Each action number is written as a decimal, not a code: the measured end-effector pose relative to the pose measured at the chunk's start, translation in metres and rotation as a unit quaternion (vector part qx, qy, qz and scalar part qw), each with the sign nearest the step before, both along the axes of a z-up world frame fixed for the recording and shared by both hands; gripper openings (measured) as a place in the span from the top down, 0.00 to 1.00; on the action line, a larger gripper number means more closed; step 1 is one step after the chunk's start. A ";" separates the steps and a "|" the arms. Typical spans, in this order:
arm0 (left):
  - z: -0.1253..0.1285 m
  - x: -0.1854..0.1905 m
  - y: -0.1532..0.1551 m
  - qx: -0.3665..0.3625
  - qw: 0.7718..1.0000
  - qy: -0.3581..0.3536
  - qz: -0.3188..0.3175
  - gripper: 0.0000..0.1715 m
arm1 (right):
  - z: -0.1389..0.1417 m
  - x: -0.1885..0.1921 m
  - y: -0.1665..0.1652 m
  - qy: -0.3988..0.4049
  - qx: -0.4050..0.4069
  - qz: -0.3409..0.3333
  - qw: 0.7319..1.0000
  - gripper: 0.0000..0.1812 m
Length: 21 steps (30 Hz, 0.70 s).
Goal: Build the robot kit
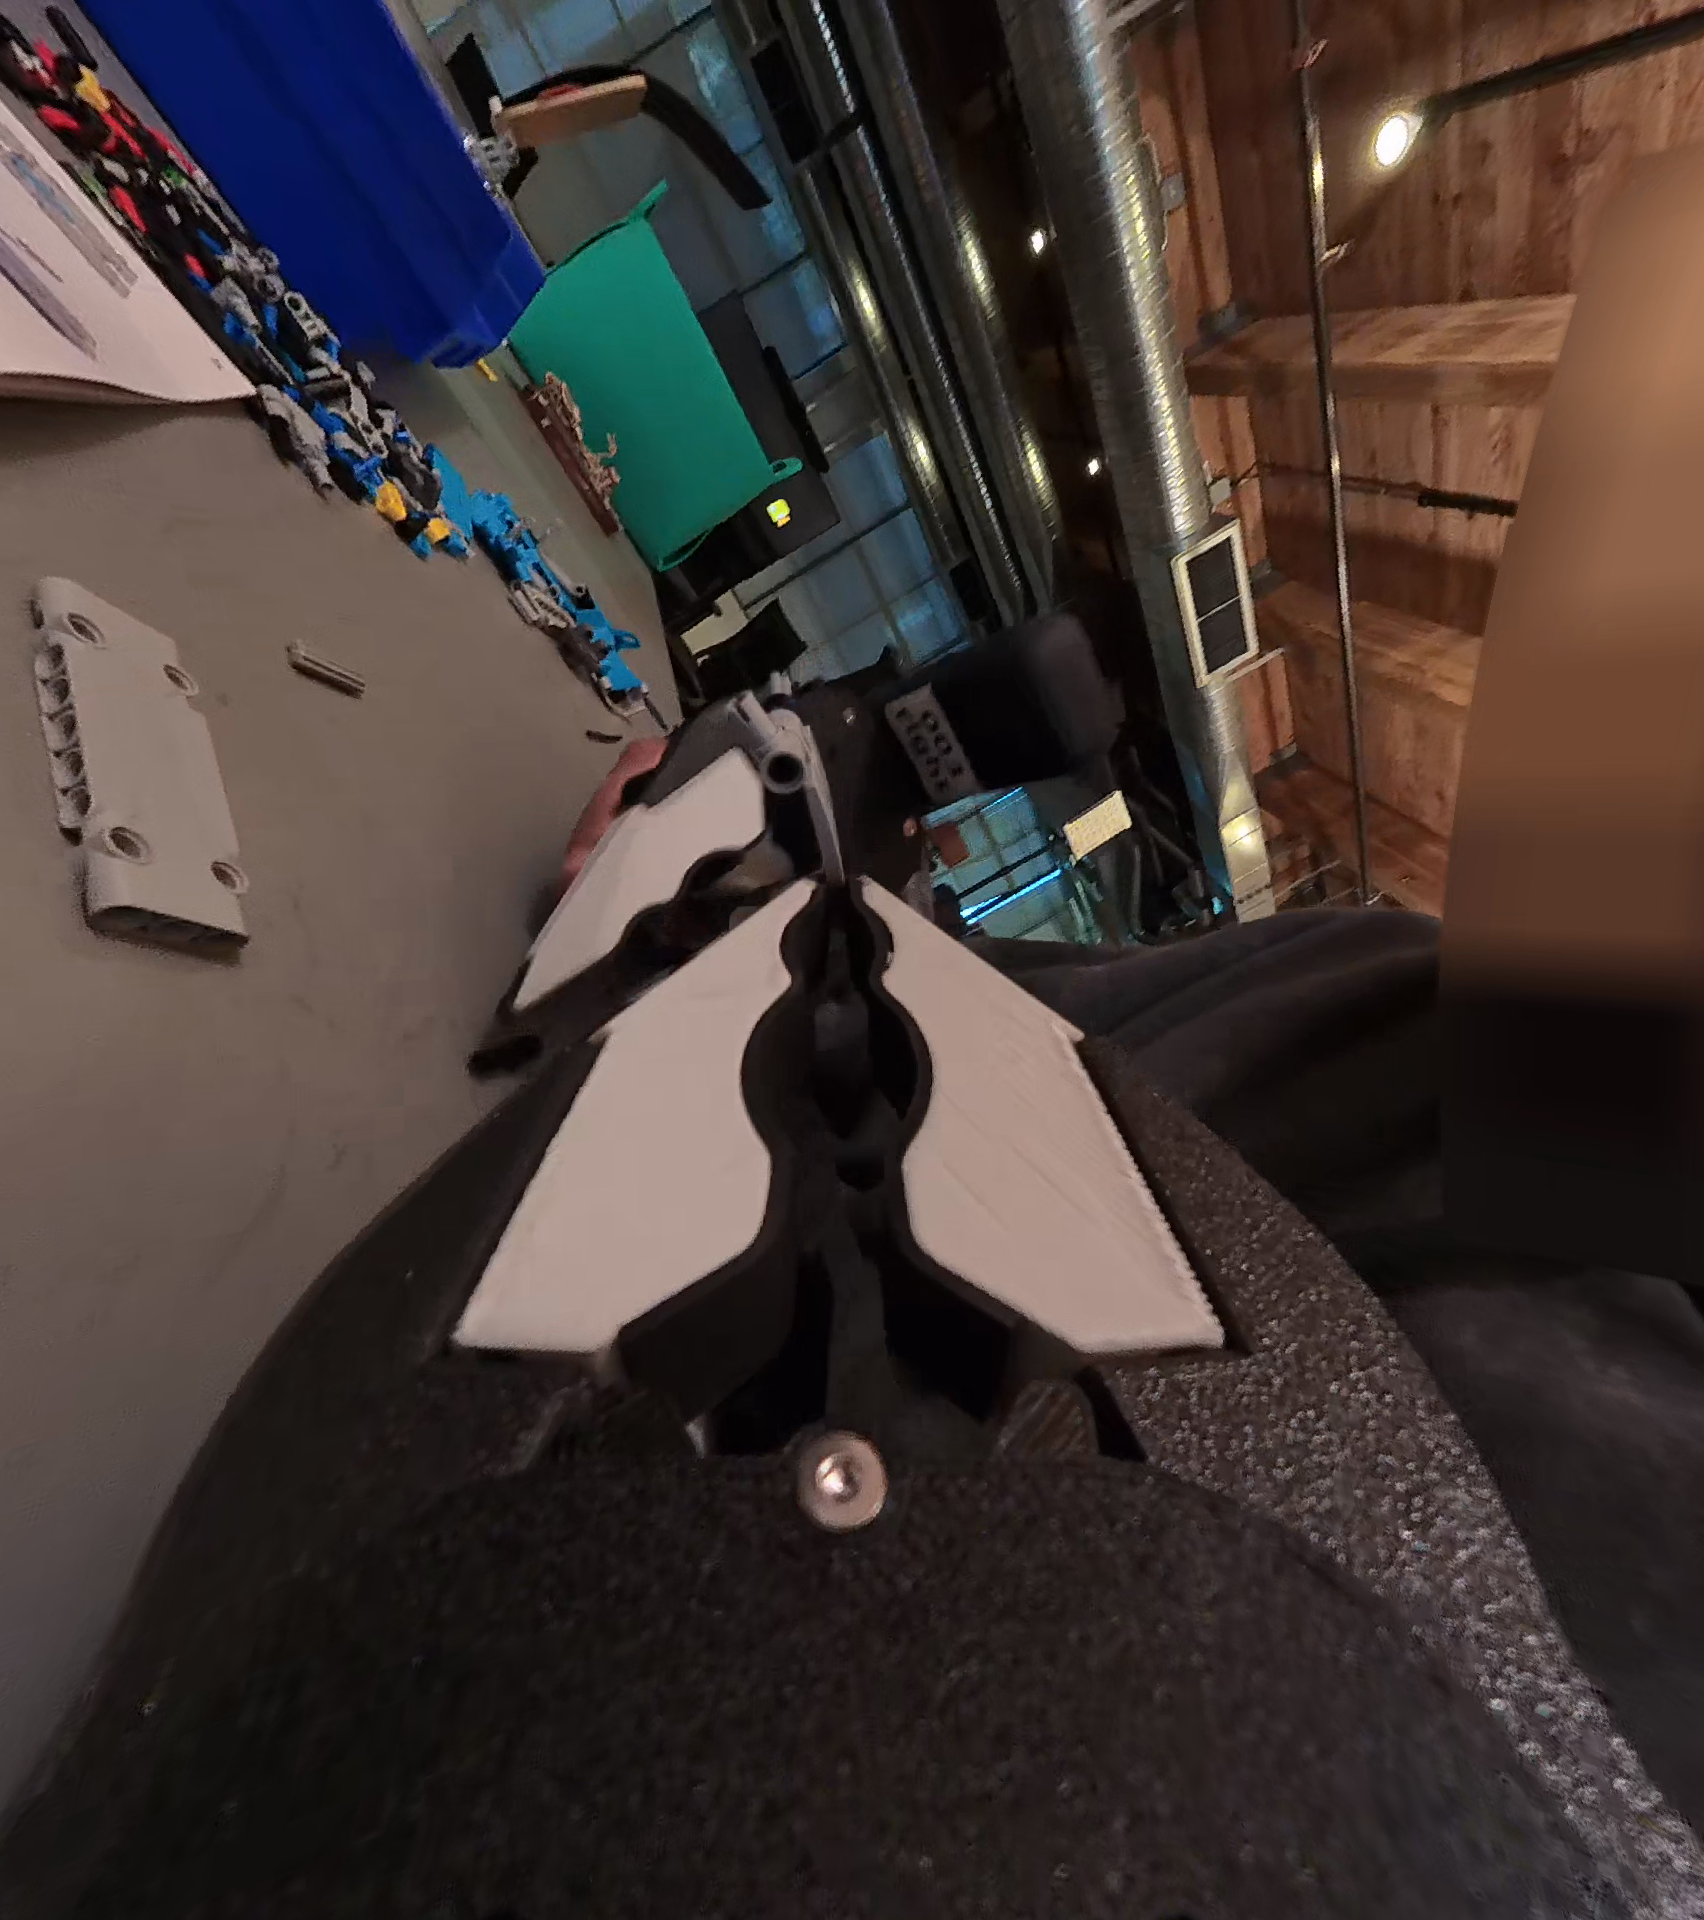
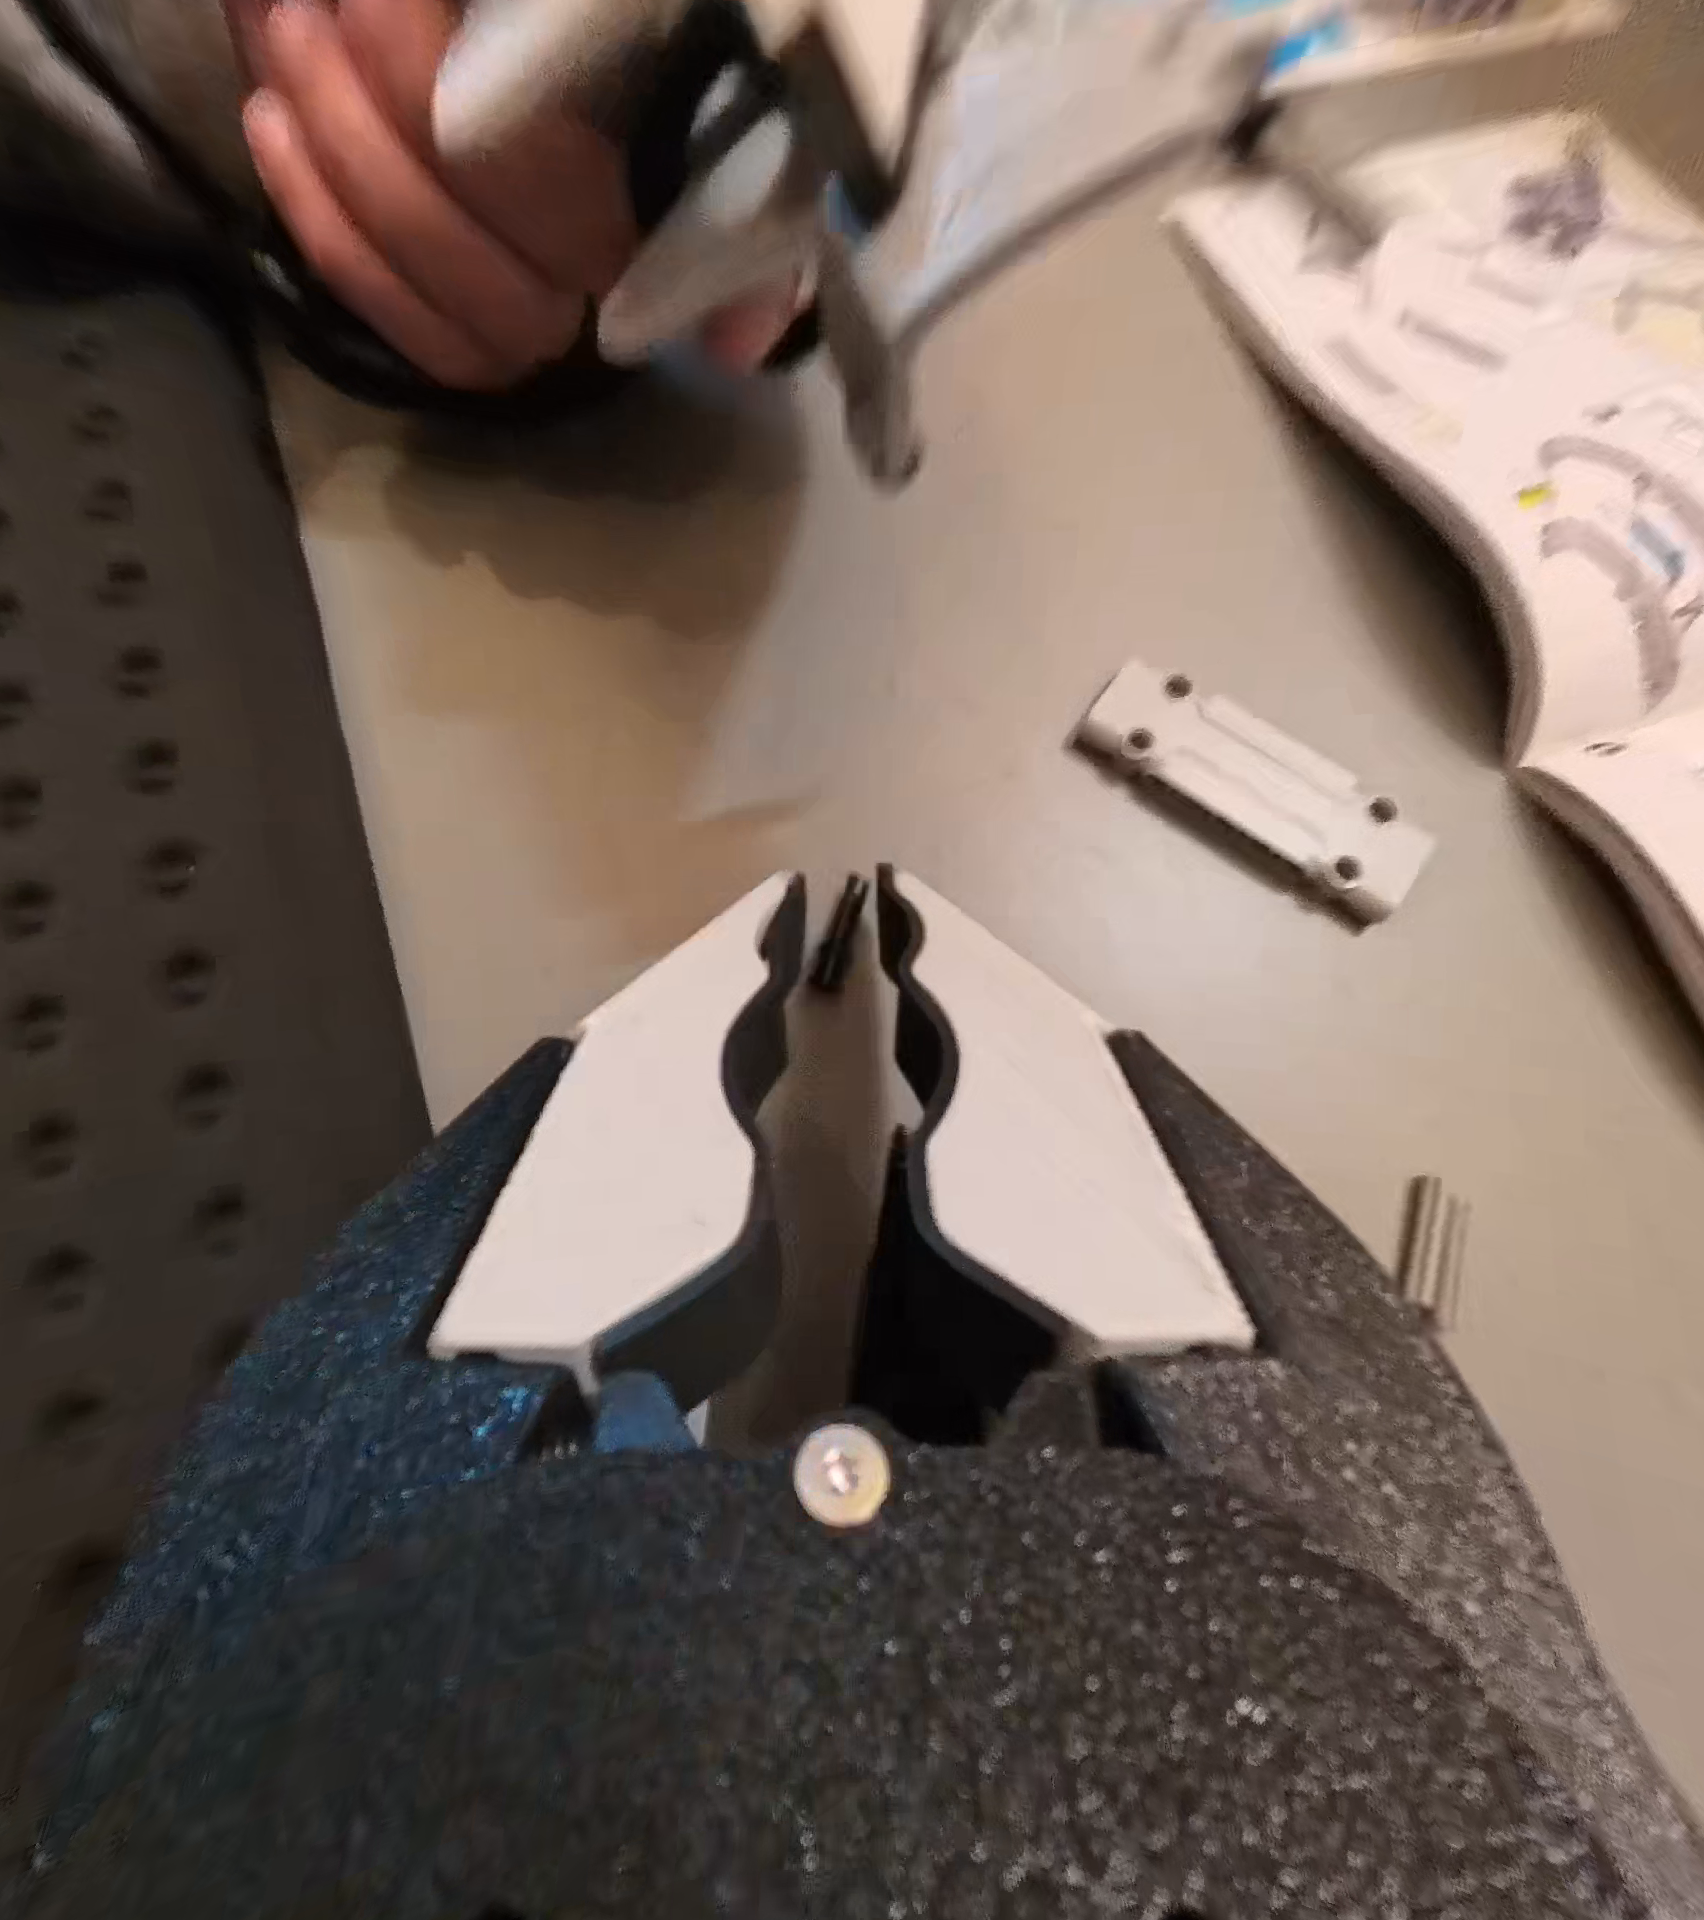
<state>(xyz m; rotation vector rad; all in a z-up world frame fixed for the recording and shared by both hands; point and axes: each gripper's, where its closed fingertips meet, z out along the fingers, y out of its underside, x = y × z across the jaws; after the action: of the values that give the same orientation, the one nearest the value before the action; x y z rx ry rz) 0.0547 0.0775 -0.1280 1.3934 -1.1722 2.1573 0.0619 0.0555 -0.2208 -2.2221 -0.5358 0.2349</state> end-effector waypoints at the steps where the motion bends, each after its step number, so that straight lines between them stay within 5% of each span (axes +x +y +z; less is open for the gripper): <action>1: -0.002 0.000 -0.002 0.009 1.000 0.003 0.000 1.00 | 0.012 -0.001 0.003 0.024 0.023 -0.003 0.999 0.91; 6: -0.001 -0.004 -0.007 0.001 1.000 0.005 -0.020 1.00 | 0.066 -0.014 0.010 0.151 0.124 0.012 0.981 0.82; 10: -0.001 -0.007 -0.013 -0.013 0.999 0.014 -0.041 1.00 | 0.076 -0.015 0.011 0.131 0.158 0.019 0.979 0.99; 12: 0.003 -0.006 -0.012 -0.018 0.999 0.003 -0.037 0.99 | 0.082 -0.015 0.010 0.173 0.154 0.018 0.973 0.99; 16: 0.006 0.000 -0.002 0.038 0.998 -0.038 0.017 0.85 | 0.101 -0.001 0.014 0.378 0.133 -0.029 0.916 0.99; 21: 0.002 0.001 -0.013 0.194 0.974 -0.108 0.053 0.88 | 0.105 -0.002 0.015 0.509 0.098 -0.025 0.855 0.99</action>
<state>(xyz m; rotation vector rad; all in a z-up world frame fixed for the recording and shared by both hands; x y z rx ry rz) 0.0558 0.0649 -0.1262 1.4207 -1.7134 2.2852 0.0602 0.0700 -0.1159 -1.5927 0.0943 1.1800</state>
